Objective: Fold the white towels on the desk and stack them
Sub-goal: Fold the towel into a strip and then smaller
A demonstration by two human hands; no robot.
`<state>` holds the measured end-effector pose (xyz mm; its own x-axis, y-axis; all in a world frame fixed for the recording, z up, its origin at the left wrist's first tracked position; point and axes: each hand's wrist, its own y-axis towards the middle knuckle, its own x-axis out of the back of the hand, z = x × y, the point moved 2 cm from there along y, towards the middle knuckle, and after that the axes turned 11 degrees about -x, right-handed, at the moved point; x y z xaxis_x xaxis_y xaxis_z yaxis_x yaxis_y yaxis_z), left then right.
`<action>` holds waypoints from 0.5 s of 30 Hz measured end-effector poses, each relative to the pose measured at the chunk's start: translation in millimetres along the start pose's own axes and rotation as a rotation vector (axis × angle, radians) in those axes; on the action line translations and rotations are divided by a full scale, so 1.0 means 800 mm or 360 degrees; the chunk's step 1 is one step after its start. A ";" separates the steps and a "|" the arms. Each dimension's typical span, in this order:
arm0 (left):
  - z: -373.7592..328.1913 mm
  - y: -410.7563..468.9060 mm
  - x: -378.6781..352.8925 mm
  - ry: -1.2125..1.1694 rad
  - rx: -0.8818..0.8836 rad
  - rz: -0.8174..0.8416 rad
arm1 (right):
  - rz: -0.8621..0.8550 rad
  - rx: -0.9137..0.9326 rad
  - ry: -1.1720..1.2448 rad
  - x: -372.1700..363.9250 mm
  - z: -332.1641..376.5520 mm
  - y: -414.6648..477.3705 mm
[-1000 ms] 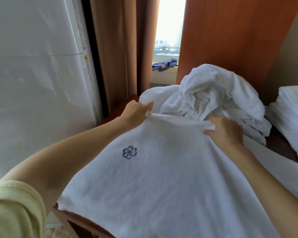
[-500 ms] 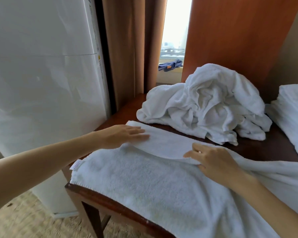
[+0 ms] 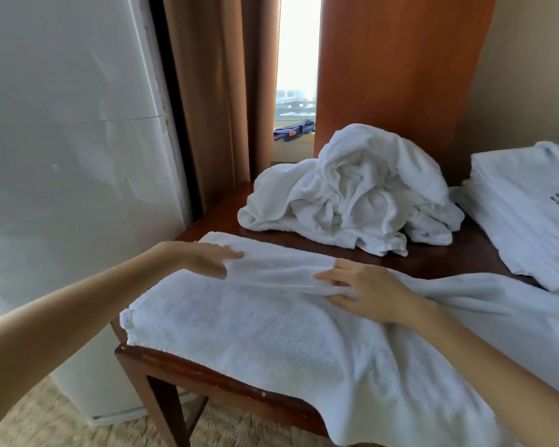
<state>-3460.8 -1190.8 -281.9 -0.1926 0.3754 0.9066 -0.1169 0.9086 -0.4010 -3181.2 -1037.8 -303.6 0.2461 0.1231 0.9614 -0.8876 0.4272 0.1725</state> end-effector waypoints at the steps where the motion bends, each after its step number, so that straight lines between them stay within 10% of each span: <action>1: -0.022 0.004 0.006 -0.0061 -0.0033 -0.0030 | 0.0011 -0.0026 0.0106 0.007 -0.002 -0.006; 10: -0.272 0.076 -0.028 -0.0027 -0.0750 -0.0803 | -0.0582 -0.0731 0.0256 0.060 -0.116 -0.151; 15: -0.307 0.106 -0.051 -0.0081 -0.0623 -0.1086 | -0.0106 -0.1273 0.0072 0.036 -0.197 -0.254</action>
<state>-3223.5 -1084.0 -320.5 -0.2473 -0.2891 0.9248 0.1244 0.9371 0.3262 -2932.1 -979.9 -344.8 0.3195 0.1039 0.9419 -0.3266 0.9451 0.0065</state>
